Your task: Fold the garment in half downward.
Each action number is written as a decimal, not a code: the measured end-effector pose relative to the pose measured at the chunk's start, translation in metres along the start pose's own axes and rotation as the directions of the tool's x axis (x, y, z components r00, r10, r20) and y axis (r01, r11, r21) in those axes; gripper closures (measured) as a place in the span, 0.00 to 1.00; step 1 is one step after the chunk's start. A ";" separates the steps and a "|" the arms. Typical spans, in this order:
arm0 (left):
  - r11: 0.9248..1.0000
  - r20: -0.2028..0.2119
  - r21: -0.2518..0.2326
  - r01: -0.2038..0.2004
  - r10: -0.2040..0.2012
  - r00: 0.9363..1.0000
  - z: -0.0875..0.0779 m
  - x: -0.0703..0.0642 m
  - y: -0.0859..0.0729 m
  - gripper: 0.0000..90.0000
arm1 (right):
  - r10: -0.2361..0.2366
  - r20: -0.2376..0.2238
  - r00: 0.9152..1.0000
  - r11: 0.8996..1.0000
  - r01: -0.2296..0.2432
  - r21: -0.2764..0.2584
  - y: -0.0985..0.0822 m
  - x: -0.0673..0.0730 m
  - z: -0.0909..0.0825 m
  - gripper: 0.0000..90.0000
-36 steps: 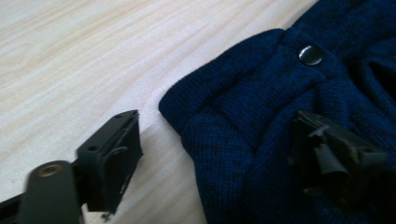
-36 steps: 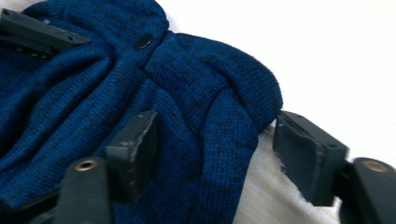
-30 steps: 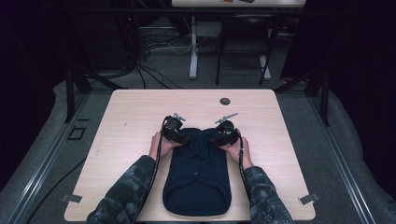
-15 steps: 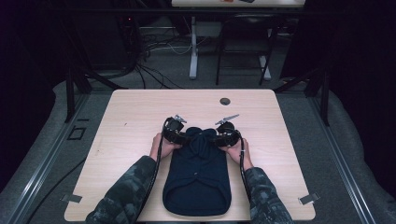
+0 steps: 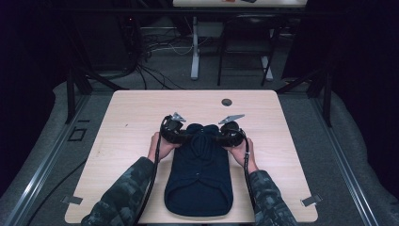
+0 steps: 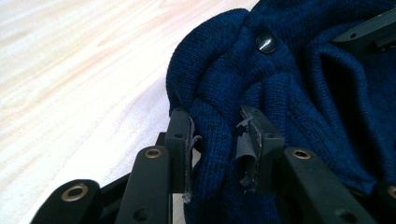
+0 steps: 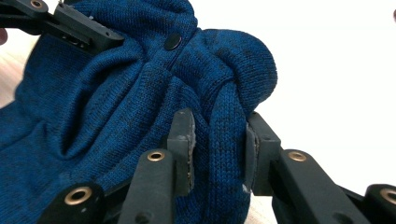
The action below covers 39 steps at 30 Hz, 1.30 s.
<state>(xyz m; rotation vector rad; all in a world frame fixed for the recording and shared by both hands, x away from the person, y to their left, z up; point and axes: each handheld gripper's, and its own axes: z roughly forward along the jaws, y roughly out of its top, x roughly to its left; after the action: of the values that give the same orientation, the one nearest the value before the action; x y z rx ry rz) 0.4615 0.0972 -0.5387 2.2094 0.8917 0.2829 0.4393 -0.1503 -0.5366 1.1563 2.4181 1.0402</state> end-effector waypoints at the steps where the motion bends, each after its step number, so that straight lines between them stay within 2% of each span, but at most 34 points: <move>1: 1.000 0.001 -0.002 -0.005 0.005 1.000 -0.003 0.000 0.001 0.74 | 0.000 0.003 1.000 1.000 0.000 -0.014 0.000 0.001 -0.002 0.75; 4: 1.000 0.003 -0.022 -0.017 0.017 1.000 -0.010 -0.003 0.003 0.74 | -0.007 0.001 1.000 1.000 0.007 -0.029 0.001 0.002 -0.007 0.75; 14: 0.999 0.015 -0.039 -0.034 0.035 0.999 -0.021 -0.007 0.009 0.73 | -0.041 0.007 0.999 0.997 0.041 -0.069 0.004 0.007 -0.025 0.75; 23: 0.998 0.046 -0.025 -0.053 0.054 0.997 -0.033 -0.009 0.014 0.72 | -0.073 0.020 0.997 0.991 0.075 -0.107 0.005 0.011 -0.037 0.75; 29: 0.996 0.040 -0.040 -0.075 0.077 0.996 -0.039 -0.012 0.016 0.73 | -0.088 0.022 0.996 0.989 0.090 -0.120 0.006 0.014 -0.043 0.75; 32: 0.993 0.037 -0.073 -0.095 0.098 0.995 -0.043 -0.015 0.017 0.76 | -0.087 0.018 0.996 0.987 0.089 -0.136 0.006 0.013 -0.046 0.75; 35: 0.988 0.030 -0.105 -0.110 0.114 0.993 -0.048 -0.018 0.019 0.77 | -0.066 -0.005 0.998 0.986 0.065 -0.155 0.006 0.010 -0.052 0.73; 39: 0.981 0.015 -0.127 -0.148 0.151 0.988 -0.051 -0.023 0.021 0.78 | -0.058 -0.017 0.998 0.987 0.054 -0.152 0.006 0.008 -0.057 0.71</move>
<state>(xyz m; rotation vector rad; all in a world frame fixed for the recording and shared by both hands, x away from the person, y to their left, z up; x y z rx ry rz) 0.4330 0.0990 -0.4859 2.1608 0.6763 0.3720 0.4087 -0.1697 -0.4919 1.0263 2.3272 1.2010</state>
